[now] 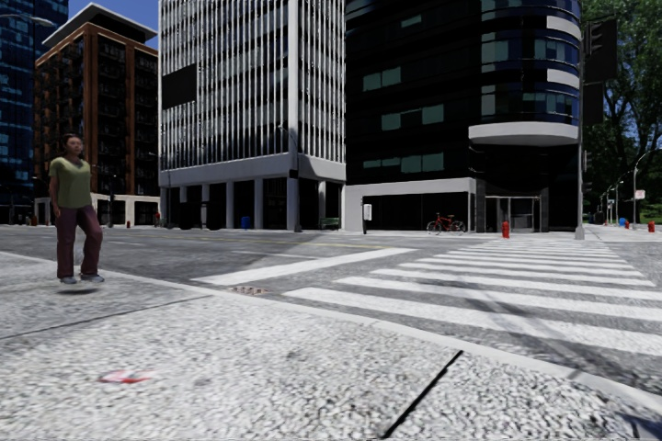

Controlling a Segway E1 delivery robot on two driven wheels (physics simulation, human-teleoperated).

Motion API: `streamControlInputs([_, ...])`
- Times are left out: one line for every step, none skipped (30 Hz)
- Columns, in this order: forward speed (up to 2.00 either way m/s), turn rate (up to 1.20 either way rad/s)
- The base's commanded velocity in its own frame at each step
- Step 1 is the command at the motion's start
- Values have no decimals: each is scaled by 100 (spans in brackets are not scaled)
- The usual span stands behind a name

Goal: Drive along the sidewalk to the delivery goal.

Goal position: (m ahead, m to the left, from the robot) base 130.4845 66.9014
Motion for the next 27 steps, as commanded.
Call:
streamControlInputs([200, -23])
streamControlInputs([200, -25])
streamControlInputs([200, -29])
streamControlInputs([200, -29])
streamControlInputs([200, -37])
streamControlInputs([200, -43])
streamControlInputs([200, -45])
streamControlInputs([200, -46])
streamControlInputs([200, -47])
streamControlInputs([200, -47])
streamControlInputs([200, -52])
streamControlInputs([200, -54])
streamControlInputs([200, -56])
streamControlInputs([200, -60])
streamControlInputs([200, -62])
streamControlInputs([200, -62])
streamControlInputs([200, -62])
streamControlInputs([200, -62])
streamControlInputs([200, -62])
streamControlInputs([194, -62])
streamControlInputs([174, -62])
streamControlInputs([174, -62])
streamControlInputs([149, -62])
streamControlInputs([140, -62])
streamControlInputs([135, -62])
streamControlInputs([132, -62])
streamControlInputs([128, -62])
